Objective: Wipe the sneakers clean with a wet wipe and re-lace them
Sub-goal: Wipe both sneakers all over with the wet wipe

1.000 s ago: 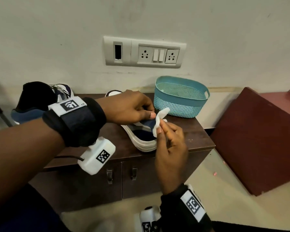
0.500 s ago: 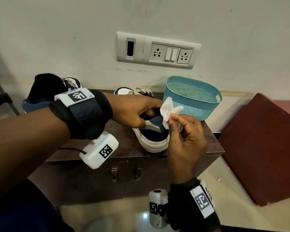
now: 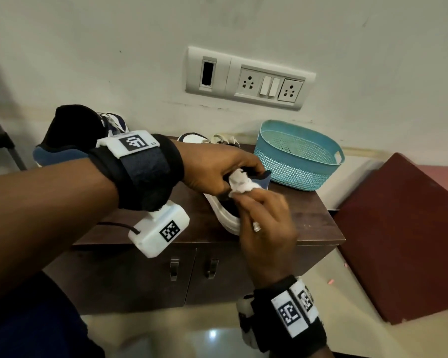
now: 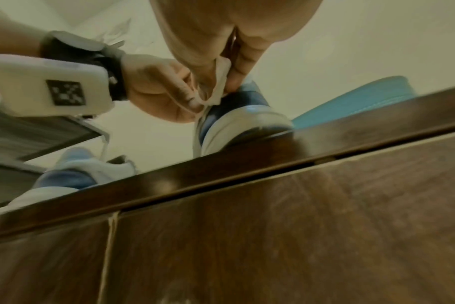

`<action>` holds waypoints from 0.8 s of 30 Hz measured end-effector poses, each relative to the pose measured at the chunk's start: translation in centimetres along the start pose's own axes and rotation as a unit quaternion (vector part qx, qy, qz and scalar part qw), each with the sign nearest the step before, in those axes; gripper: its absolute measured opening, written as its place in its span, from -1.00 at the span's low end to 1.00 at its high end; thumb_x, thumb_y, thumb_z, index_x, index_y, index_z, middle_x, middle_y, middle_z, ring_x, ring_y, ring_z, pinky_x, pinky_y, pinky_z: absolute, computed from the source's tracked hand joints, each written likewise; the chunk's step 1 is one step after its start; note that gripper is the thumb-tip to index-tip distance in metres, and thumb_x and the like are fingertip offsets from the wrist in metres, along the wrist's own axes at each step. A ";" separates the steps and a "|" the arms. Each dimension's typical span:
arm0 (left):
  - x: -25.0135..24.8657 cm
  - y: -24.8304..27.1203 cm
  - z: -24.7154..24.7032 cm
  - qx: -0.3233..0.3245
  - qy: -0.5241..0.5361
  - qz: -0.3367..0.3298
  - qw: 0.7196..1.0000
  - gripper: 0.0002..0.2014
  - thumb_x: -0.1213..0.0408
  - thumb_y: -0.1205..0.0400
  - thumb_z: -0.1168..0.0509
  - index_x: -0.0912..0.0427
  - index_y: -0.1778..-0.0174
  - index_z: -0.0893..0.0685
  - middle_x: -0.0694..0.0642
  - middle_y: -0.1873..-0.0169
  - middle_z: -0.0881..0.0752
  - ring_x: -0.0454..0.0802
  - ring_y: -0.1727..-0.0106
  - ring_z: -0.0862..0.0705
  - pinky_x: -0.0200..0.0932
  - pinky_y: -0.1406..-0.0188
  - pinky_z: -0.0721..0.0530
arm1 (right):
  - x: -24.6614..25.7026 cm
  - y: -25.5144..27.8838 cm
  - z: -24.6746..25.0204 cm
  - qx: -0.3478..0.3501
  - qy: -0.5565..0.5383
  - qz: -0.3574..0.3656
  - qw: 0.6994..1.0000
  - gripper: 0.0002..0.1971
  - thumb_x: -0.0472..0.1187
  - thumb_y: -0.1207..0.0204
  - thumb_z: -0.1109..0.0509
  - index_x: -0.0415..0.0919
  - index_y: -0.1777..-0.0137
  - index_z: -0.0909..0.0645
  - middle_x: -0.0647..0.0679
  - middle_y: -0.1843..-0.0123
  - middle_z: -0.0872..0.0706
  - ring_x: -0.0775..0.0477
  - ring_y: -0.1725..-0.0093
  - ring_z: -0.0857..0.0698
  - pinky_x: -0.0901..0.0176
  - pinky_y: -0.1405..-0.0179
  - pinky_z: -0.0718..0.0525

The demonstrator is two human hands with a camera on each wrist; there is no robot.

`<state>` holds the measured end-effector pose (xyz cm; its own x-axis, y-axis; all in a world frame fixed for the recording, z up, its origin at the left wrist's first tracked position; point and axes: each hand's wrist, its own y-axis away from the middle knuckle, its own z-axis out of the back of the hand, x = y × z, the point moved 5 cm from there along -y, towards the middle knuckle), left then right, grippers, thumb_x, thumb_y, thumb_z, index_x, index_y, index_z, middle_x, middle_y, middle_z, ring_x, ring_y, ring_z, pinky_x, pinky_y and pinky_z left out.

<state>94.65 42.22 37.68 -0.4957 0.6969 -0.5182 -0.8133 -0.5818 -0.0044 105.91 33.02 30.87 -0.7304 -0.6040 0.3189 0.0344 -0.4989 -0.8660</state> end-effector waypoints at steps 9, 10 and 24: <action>0.1 -1.1 -0.2 0.005 0.010 0.014 1.000 -0.59 0.51 -0.56 -0.39 0.13 -0.32 -0.60 0.02 0.15 -0.72 -0.06 0.15 -0.67 -0.09 0.07 -0.69 | -1.3 -1.0 0.0 -0.054 0.015 -0.064 0.996 -0.81 -0.41 -0.60 -0.53 -0.35 -0.19 -0.81 -0.21 0.00 -0.72 -0.09 -0.01 -0.71 0.19 -0.06 -0.67; 0.2 -1.2 -0.3 0.010 0.018 0.020 1.000 -0.56 0.53 -0.57 -0.38 0.10 -0.33 -0.59 0.00 0.31 -0.62 -0.08 0.31 -0.57 -0.17 0.22 -0.63 | -2.4 -1.3 0.7 -0.091 0.006 -0.096 0.991 -0.82 -0.42 -0.59 -0.52 -0.35 -0.16 -0.82 -0.20 0.00 -0.73 -0.04 -0.01 -0.72 0.22 -0.07 -0.67; 0.2 -1.3 -0.4 0.027 0.036 0.011 0.999 -0.61 0.59 -0.54 -0.36 0.09 -0.19 -0.61 0.19 0.44 -0.52 0.15 0.41 -0.46 -0.03 0.32 -0.60 | -2.1 -0.9 0.9 -0.074 -0.012 -0.075 0.994 -0.86 -0.48 -0.57 -0.52 -0.33 -0.06 -0.84 -0.14 -0.01 -0.81 -0.16 -0.04 -0.75 0.06 -0.09 -0.69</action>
<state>95.73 42.91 37.24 -0.4924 0.6514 -0.5773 -0.8185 -0.5722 0.0525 108.04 34.20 31.28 -0.7029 -0.5450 0.4570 -0.1766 -0.4887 -0.8544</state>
